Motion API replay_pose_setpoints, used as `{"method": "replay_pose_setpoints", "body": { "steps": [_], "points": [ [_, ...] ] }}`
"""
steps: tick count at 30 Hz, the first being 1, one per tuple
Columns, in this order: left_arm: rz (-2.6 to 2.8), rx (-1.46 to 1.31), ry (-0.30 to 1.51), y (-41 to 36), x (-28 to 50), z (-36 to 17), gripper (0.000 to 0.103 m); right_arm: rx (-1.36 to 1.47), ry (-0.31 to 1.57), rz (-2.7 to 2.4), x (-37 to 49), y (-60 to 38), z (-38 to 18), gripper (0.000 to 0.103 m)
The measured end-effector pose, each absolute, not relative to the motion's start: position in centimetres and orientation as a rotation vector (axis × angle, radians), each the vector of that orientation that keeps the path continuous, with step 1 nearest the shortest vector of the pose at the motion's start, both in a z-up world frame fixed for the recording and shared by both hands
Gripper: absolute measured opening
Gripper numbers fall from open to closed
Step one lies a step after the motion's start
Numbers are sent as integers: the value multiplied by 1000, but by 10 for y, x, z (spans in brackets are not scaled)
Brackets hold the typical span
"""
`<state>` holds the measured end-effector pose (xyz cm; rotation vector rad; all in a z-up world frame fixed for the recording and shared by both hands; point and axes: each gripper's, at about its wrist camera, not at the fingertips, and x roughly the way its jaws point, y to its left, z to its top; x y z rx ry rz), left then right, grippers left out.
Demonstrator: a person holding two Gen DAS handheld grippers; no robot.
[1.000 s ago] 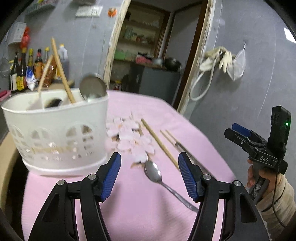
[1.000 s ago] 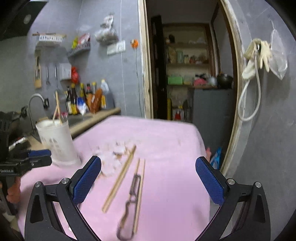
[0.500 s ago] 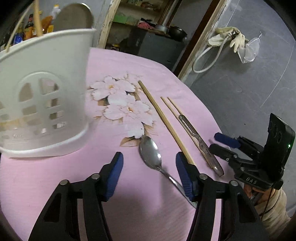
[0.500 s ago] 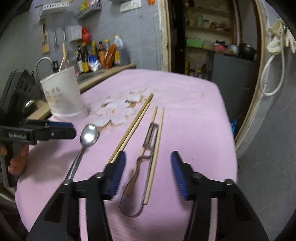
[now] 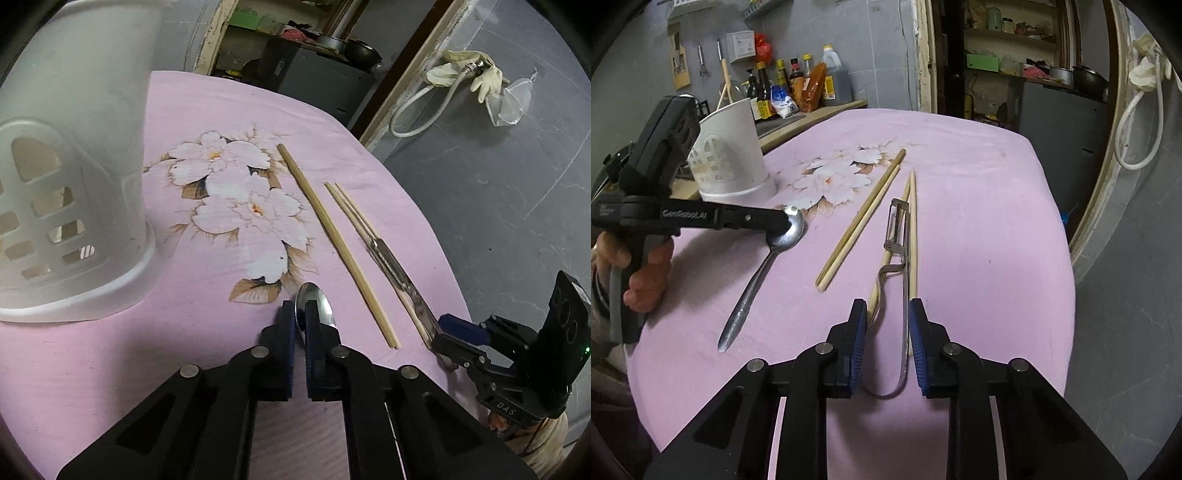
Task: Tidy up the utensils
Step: 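Close the right tool on the metal peeler while the left tool grasps the small spoon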
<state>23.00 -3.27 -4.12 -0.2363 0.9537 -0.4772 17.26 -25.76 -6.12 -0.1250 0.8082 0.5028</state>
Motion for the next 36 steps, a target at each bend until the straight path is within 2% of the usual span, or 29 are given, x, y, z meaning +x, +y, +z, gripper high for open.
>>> {"method": "replay_pose_setpoints", "body": {
  "steps": [9, 17, 20, 27, 36],
  "points": [
    [-505, -237, 950, -31, 229, -42, 2, -164, 853, 460, 141, -271, -58, 21],
    [-502, -263, 941, -30, 229, -41, 2, -172, 826, 500, 159, -256, -50, 21],
    [-502, -271, 940, -29, 229, -42, 2, -196, 832, 506, 177, -246, -52, 20],
    [-506, -278, 942, -27, 229, -42, 2, -206, 860, 483, 202, -244, -57, 12],
    [-517, -279, 944, -28, 229, -41, 2, -238, 886, 507, 199, -236, -57, 11]
  ]
}}
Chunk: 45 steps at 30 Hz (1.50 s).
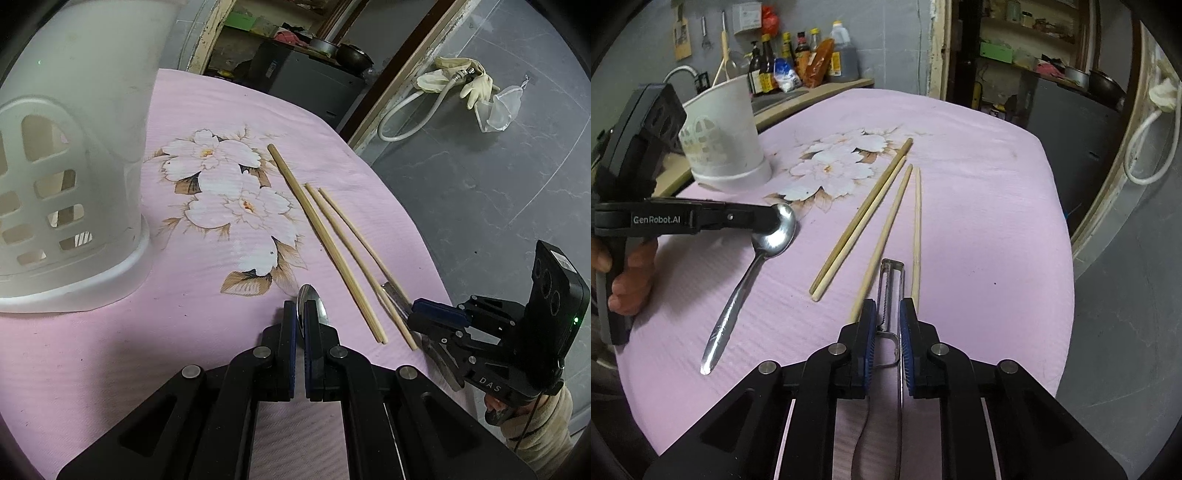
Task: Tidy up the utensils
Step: 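Close the right tool on the metal peeler while the left tool grasps the small spoon, then lift the peeler with the right tool while the left tool carries the spoon to the caddy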
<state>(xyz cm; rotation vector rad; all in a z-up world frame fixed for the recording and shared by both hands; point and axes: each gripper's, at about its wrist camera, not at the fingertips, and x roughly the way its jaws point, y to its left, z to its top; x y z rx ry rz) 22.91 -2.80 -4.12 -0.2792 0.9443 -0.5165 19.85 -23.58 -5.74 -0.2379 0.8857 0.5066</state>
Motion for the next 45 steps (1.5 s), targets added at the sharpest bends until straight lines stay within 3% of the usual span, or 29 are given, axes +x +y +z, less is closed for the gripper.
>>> {"method": "replay_pose_setpoints", "body": {
  "steps": [8, 10, 18, 22, 29, 37, 45],
  "points": [
    [-513, -288, 944, -26, 229, -42, 2, -309, 939, 553, 218, -219, -58, 15],
    [-514, -286, 945, -27, 228, -41, 2, -330, 967, 554, 224, -216, -60, 20],
    [-522, -281, 948, -28, 228, -41, 2, -278, 1022, 604, 250, -213, -66, 20],
    [-532, -276, 918, -28, 224, -38, 1, -254, 1008, 587, 249, -215, -65, 10],
    [-478, -227, 787, -29, 205, -18, 0, -204, 799, 512, 207, -233, -44, 9],
    [-349, -41, 465, -49, 151, 22, 0, -129, 441, 440, 153, -230, -1, 9],
    [-290, -42, 335, -28, 134, 55, 0, -2, 161, 530, 147, -203, 47, 9]
  ]
}}
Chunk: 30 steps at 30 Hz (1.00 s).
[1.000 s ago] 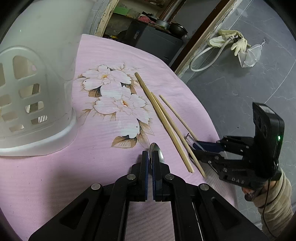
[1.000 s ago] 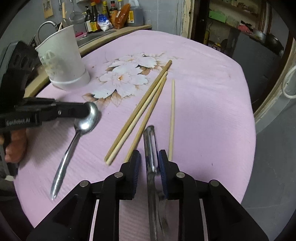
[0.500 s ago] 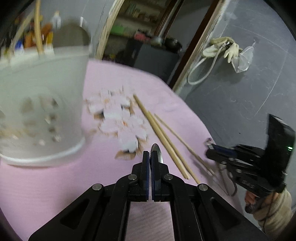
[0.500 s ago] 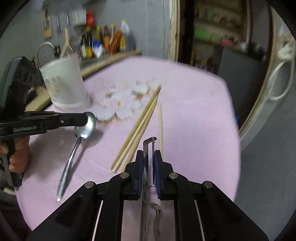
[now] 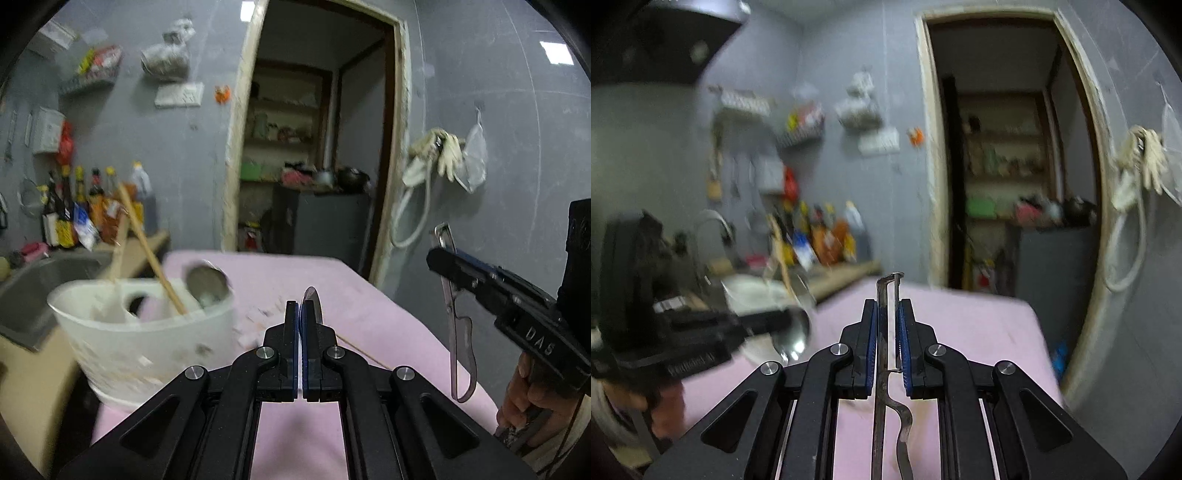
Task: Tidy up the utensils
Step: 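Lift the peeler with the right tool while the left tool carries the spoon to the caddy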
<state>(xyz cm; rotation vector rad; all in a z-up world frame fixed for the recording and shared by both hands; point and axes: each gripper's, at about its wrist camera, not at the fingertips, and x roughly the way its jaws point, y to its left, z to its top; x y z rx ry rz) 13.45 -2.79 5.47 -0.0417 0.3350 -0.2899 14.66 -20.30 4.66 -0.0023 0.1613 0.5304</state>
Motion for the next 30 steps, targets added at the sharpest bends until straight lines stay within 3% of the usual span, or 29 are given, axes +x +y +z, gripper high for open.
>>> {"method": "replay_pose_setpoints", "body": {
  "steps": [16, 30],
  "points": [
    [89, -54, 99, 106, 129, 121, 0, 197, -163, 658, 196, -90, 104, 9],
    [338, -22, 96, 143, 170, 86, 0, 219, -167, 664, 231, -54, 73, 9]
  ]
}}
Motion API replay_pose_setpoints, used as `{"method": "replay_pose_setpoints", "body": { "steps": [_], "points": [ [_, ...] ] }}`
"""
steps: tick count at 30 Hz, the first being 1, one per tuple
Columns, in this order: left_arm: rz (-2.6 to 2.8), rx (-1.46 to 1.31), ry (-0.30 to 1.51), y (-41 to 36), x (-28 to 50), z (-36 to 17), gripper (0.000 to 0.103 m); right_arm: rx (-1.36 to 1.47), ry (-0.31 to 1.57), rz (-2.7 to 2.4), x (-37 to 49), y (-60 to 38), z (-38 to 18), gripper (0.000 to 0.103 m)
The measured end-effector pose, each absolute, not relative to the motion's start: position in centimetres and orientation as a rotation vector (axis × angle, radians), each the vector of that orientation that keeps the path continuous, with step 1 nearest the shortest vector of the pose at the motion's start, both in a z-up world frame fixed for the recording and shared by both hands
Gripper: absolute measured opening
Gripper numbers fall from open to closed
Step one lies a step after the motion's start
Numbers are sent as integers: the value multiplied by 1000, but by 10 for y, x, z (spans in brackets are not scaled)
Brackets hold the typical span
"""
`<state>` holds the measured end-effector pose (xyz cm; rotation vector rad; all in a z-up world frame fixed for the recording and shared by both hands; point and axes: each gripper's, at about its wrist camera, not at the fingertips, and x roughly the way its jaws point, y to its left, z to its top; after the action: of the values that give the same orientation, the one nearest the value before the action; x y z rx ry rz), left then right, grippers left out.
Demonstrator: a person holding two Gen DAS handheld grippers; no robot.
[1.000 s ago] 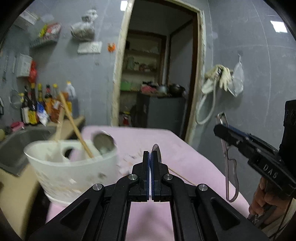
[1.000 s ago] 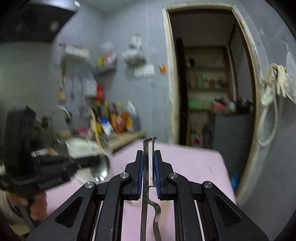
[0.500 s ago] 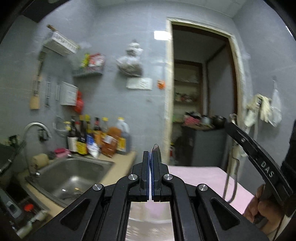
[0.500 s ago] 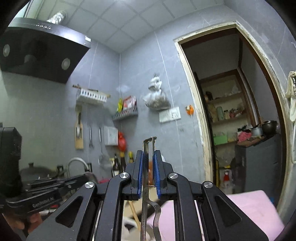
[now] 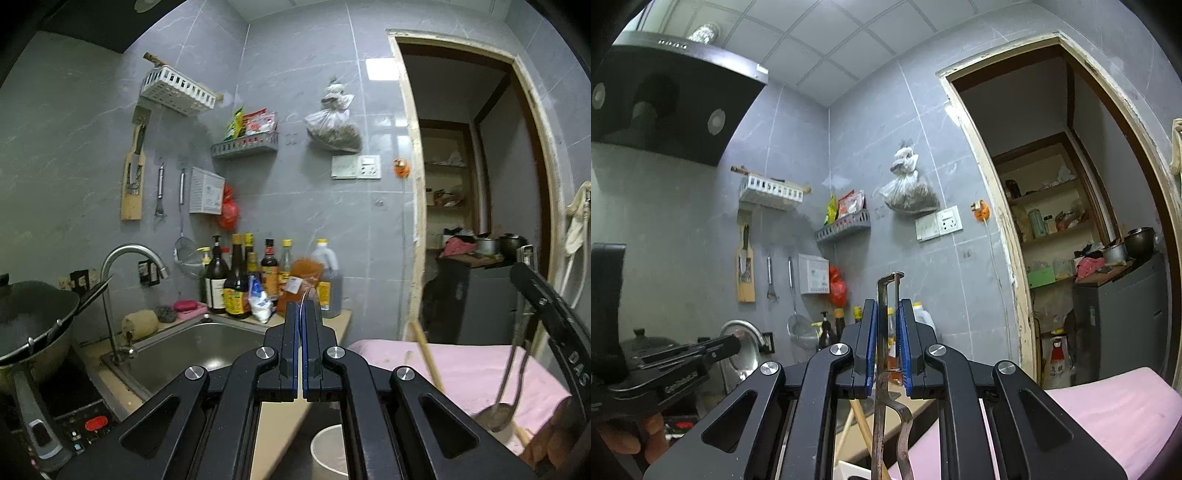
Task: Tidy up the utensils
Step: 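Lift the peeler with the right tool while the left tool carries the spoon to the caddy, then open both tools over the white caddy, dropping the peeler and spoon in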
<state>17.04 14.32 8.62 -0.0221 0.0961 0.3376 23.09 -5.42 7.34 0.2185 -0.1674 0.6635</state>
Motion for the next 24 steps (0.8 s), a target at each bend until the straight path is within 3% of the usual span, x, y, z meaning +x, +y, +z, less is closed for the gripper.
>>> {"method": "replay_pose_setpoints", "body": {
  "steps": [17, 24],
  "points": [
    [265, -22, 179, 136, 194, 37, 1, 100, -87, 665, 235, -34, 36, 9],
    [171, -173, 235, 149, 191, 35, 2, 107, -52, 672, 236, -37, 32, 11]
  ]
}}
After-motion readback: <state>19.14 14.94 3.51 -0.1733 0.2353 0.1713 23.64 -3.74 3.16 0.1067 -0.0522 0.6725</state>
